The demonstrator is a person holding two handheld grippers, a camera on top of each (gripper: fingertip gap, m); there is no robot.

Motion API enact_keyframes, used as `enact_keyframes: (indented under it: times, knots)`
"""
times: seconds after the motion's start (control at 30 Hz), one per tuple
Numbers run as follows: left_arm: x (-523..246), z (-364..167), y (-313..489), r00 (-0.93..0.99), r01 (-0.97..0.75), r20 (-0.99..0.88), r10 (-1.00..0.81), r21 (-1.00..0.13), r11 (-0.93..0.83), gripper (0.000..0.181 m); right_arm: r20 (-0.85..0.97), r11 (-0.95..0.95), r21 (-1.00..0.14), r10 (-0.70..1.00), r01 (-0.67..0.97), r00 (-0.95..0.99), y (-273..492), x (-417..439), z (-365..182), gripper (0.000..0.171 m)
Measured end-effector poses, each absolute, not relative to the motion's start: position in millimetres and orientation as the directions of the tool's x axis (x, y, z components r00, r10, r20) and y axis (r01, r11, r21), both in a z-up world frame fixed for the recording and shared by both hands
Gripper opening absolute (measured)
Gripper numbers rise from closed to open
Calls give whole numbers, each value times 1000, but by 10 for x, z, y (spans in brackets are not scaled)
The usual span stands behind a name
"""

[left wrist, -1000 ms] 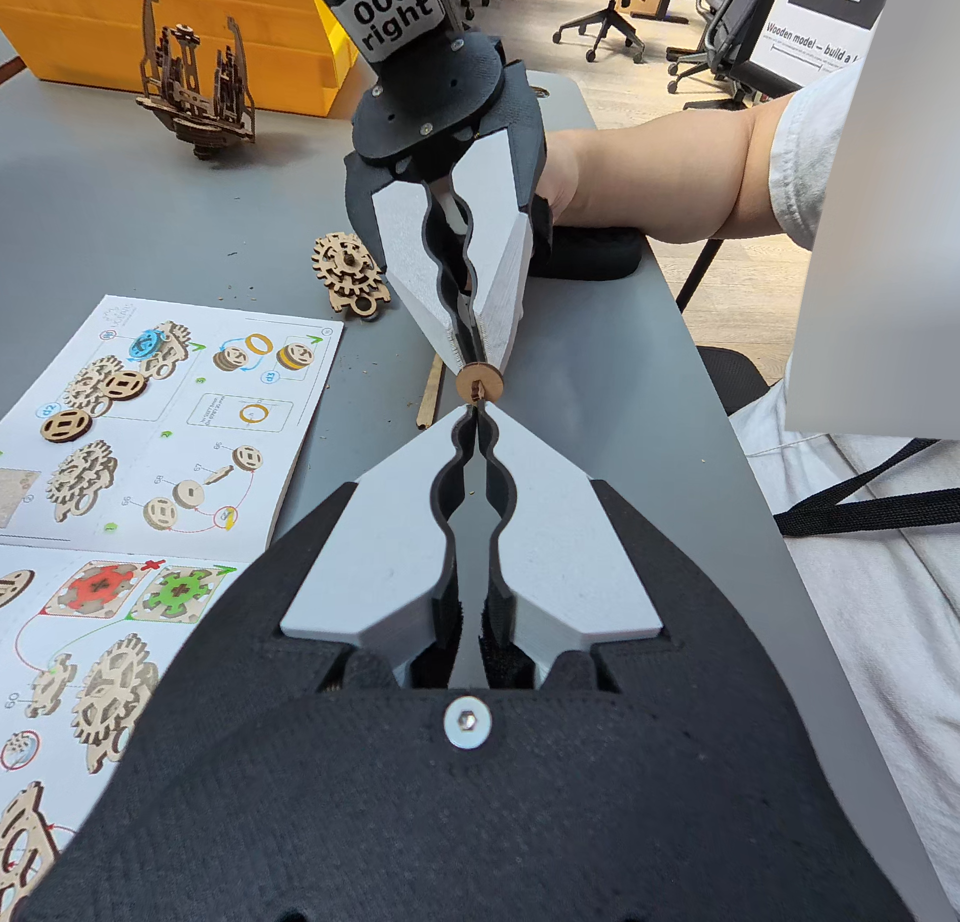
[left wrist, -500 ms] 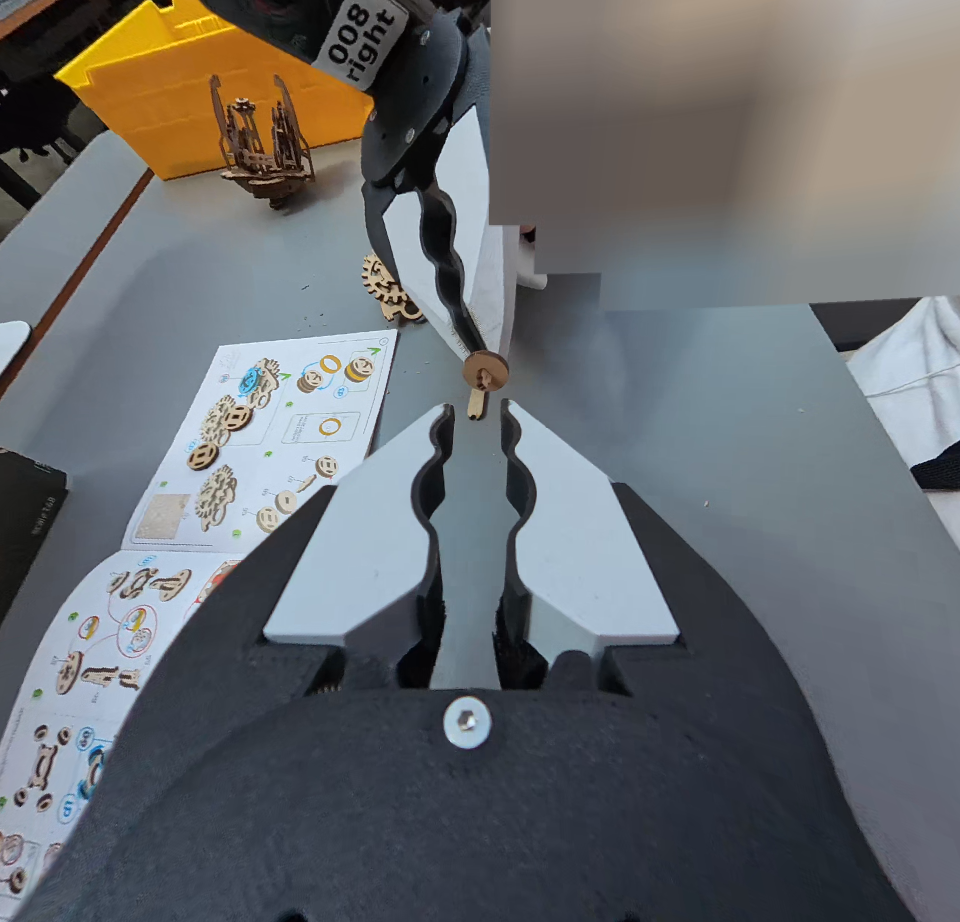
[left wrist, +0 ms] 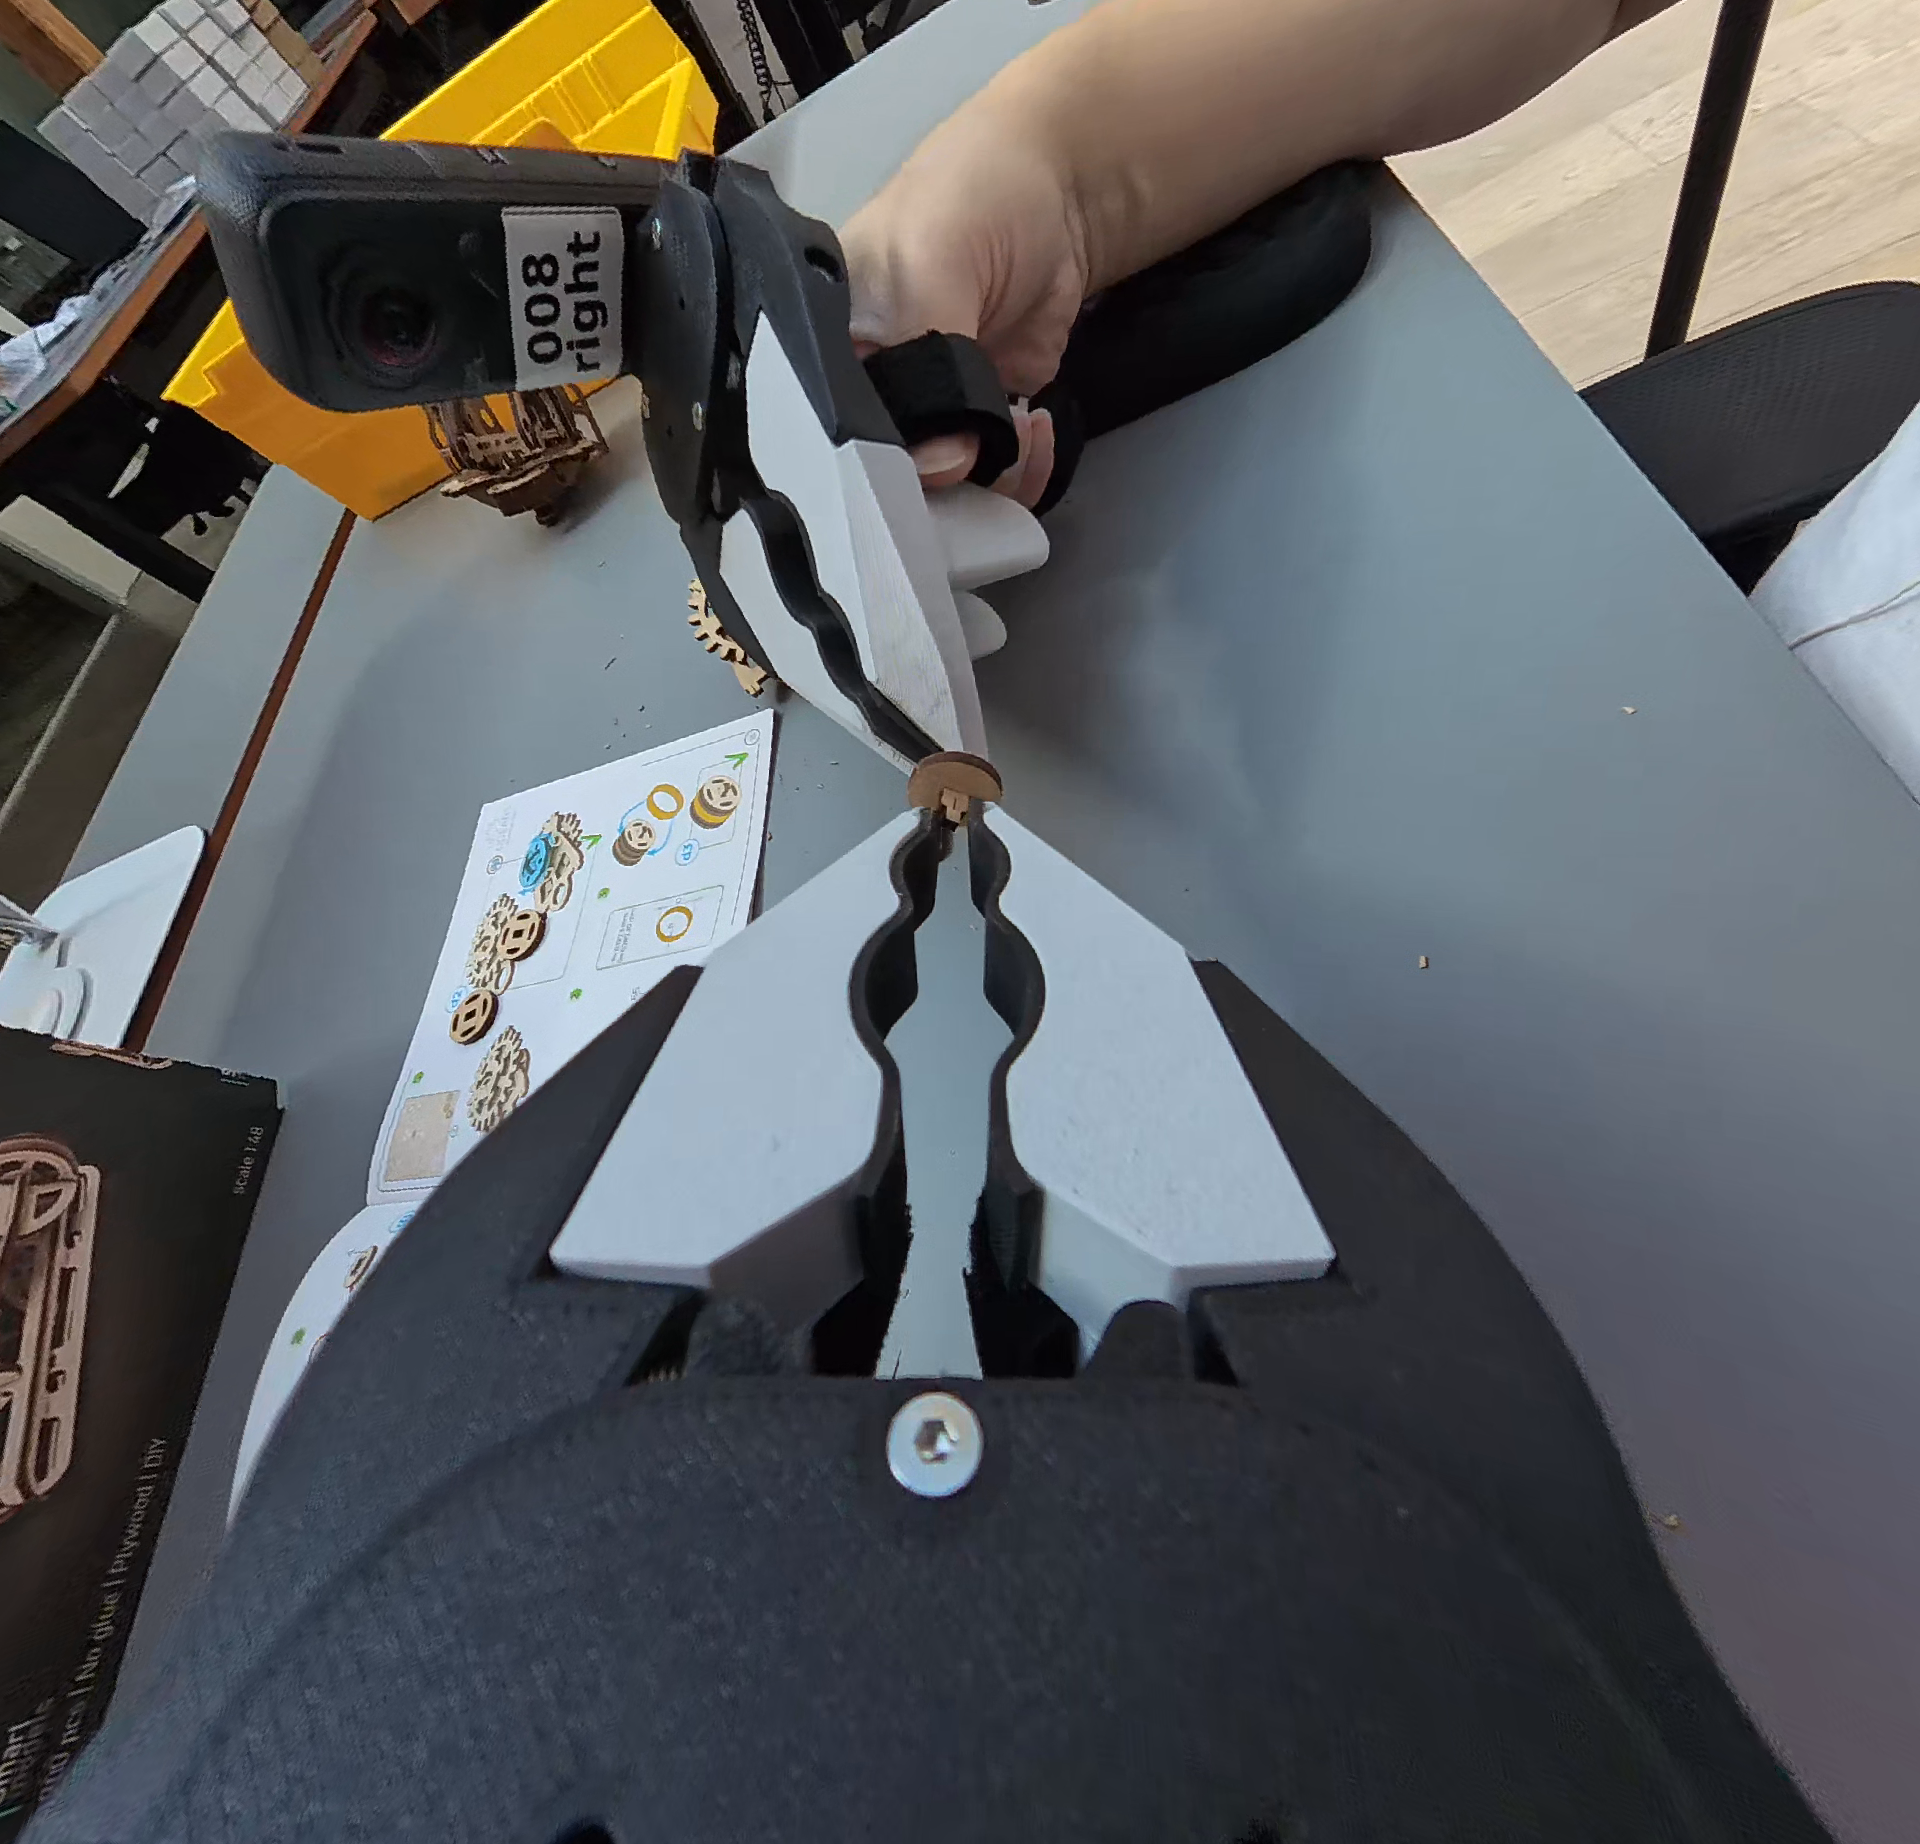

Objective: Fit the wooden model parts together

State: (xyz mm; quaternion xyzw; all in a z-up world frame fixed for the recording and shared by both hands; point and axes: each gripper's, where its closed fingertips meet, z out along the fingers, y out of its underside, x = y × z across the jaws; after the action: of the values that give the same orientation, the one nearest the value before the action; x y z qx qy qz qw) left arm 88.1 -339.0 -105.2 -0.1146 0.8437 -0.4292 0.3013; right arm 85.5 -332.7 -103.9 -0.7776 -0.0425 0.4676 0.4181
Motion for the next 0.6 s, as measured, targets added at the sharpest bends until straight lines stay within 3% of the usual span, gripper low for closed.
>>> enact_keyframes:
  times: [0.37,0.6]
  knots:
    - [820,-1079,-3460,-793,127,-458,-401,-769,627,3,-771,-709,-610,429,-352,472,-3388,784,-1062,1]
    - [859,-969,-3449,-791,101,-410,-454,-819,564,3,-737,-661,-660,476,-358,480,-3385,824,-942,4]
